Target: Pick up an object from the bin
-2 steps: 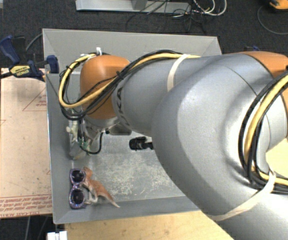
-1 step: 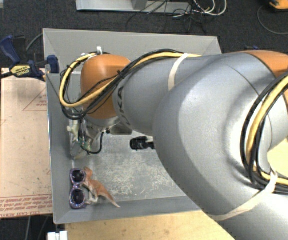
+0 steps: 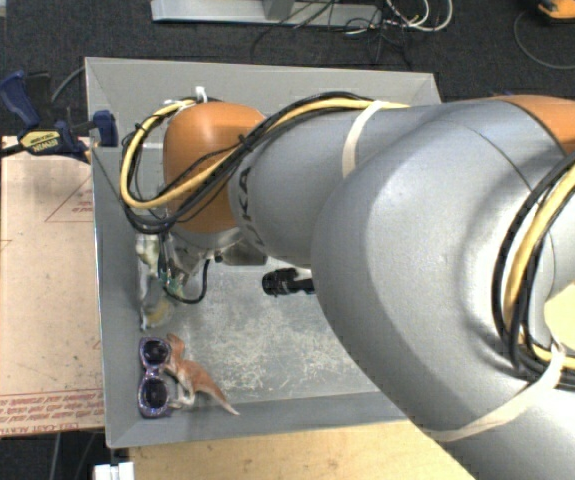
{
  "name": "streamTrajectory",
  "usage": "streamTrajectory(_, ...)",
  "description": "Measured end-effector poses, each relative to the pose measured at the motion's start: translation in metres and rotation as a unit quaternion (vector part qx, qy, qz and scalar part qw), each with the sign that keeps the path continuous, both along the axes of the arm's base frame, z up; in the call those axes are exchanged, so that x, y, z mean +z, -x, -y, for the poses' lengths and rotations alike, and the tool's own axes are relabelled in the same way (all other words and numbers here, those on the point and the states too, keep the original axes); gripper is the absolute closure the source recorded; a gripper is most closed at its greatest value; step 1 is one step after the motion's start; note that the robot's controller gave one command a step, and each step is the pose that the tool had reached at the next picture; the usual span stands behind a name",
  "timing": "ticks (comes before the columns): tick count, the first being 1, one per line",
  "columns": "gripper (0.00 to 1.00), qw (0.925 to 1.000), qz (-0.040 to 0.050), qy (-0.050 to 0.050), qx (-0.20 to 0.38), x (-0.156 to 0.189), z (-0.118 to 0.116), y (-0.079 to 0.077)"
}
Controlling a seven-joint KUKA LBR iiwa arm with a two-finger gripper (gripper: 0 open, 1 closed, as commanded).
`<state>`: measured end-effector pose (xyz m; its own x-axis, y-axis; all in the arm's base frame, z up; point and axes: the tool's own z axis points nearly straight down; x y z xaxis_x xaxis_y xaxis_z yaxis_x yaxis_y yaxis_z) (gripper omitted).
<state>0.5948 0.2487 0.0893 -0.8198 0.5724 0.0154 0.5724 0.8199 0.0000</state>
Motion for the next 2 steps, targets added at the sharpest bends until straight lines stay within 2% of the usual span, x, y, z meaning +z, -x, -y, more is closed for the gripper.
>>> streamTrajectory(2,1.00,1.0000,0.0001,0.000,0.000,0.0195,0.0004,-0.0005)
